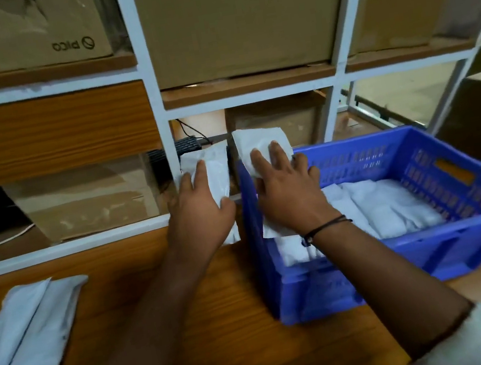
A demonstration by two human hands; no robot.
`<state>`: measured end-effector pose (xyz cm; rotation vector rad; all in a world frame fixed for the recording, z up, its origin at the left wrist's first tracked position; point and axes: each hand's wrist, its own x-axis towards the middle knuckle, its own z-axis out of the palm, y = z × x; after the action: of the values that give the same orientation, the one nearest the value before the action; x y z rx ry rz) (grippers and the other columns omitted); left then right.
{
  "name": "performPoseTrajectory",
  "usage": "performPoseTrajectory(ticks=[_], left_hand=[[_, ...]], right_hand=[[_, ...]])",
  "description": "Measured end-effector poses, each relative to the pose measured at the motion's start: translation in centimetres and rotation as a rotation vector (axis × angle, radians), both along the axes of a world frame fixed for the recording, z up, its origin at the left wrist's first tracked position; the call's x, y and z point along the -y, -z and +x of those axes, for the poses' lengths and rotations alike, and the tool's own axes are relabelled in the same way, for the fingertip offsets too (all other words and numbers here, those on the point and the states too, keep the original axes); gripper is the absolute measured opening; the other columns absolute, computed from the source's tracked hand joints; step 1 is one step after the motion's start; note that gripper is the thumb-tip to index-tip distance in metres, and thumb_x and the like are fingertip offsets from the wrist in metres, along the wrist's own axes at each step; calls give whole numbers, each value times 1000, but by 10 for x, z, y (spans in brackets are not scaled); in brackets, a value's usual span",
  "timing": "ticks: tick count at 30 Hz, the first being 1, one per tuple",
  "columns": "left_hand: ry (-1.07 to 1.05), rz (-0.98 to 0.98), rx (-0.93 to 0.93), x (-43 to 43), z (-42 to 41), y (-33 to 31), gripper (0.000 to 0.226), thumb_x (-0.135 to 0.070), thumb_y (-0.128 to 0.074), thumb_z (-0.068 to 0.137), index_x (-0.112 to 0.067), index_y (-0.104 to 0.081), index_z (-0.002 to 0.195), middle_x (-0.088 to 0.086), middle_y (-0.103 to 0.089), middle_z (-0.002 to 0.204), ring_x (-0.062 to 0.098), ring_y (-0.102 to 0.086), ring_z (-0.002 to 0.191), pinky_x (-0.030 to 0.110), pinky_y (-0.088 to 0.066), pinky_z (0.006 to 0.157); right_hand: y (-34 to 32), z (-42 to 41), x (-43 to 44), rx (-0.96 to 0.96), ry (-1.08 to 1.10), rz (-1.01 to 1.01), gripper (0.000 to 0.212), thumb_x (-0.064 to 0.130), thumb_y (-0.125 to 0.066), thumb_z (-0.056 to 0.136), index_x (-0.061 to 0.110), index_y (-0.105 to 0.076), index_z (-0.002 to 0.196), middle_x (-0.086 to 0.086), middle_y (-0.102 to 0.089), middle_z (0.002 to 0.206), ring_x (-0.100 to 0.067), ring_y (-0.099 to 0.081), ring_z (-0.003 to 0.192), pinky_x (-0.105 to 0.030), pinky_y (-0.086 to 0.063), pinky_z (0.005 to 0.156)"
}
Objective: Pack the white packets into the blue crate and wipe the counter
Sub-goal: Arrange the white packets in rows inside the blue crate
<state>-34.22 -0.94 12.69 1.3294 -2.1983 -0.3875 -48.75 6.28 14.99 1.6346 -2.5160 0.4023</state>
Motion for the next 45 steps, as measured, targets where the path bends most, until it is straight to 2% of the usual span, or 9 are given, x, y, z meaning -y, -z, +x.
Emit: performPoseTrajectory(ticks=[4, 10, 20, 23, 29, 36, 38, 41, 45], left_hand=[[18, 46, 3, -16, -67, -1, 81, -39, -57, 94, -22, -15, 161, 14, -27, 162, 39, -35, 143, 50, -32, 115], [96, 102, 49, -48, -170, 3, 83, -36, -58, 90, -22, -15, 160, 13, -31, 159, 43, -42, 134, 51, -38, 109], [86, 309, 383, -95, -303, 43, 83, -38, -52, 94, -23, -3, 160, 18, -9, 164, 51, -30, 136, 55, -32, 110], [83, 346, 465, -95, -312, 62, 86, -41, -51, 95, -21, 2, 160, 18, 1, 165, 52, -22, 142, 55, -30, 114], [110, 389, 583, -91, -302, 72, 102, -69, -49, 91, -23, 9, 160, 10, 16, 167, 48, -12, 148, 57, -25, 116], [482, 70, 892, -65, -284, 57, 126, -83, -60, 73, -32, 20, 157, 5, 37, 160, 38, 5, 152, 57, -15, 118], [538, 34, 959, -58, -280, 63, 126, -87, -56, 71, -35, 21, 156, 3, 35, 161, 37, 12, 153, 59, -4, 119], [493, 95, 994, -51, -277, 71, 120, -91, -47, 73, -35, 19, 157, 3, 28, 164, 38, 17, 152, 61, 5, 119], [436, 117, 951, -49, -276, 69, 110, -86, -41, 81, -28, 11, 160, 4, 22, 166, 35, 14, 153, 59, 5, 121]], right_hand=[[0, -77, -20, 1, 45, 9, 59, 36, -41, 102, 32, -16, 156, -7, -5, 166, -48, -20, 140, -62, -25, 109], [16, -199, -55, 34, 120, 93, 59, 37, -43, 100, 30, -20, 154, -7, -10, 165, -49, -23, 138, -62, -25, 110], [35, -322, -96, 70, -18, 307, 50, 35, -41, 102, 28, -28, 150, -6, -29, 156, -42, -36, 128, -52, -36, 100], [40, -329, -97, 70, -62, 335, 48, 35, -40, 101, 27, -29, 147, -6, -31, 153, -42, -38, 125, -53, -37, 98], [56, -322, -99, 71, -109, 370, 43, 36, -42, 99, 25, -36, 141, -6, -39, 148, -43, -42, 122, -49, -40, 96], [61, -324, -94, 114, -102, 442, 41, 34, -43, 97, 23, -39, 136, -10, -42, 144, -45, -41, 123, -51, -40, 96], [61, -324, -91, 157, -94, 486, 45, 41, -39, 95, 22, -39, 136, -12, -43, 142, -46, -42, 123, -51, -39, 97], [61, -320, -87, 232, -159, 591, 74, 66, -23, 85, 21, -40, 140, -16, -42, 146, -43, -43, 129, -51, -36, 106], [57, -324, -88, 285, -273, 578, 58, 54, -44, 100, 19, -40, 145, -14, -45, 146, -34, -52, 127, -38, -42, 102]])
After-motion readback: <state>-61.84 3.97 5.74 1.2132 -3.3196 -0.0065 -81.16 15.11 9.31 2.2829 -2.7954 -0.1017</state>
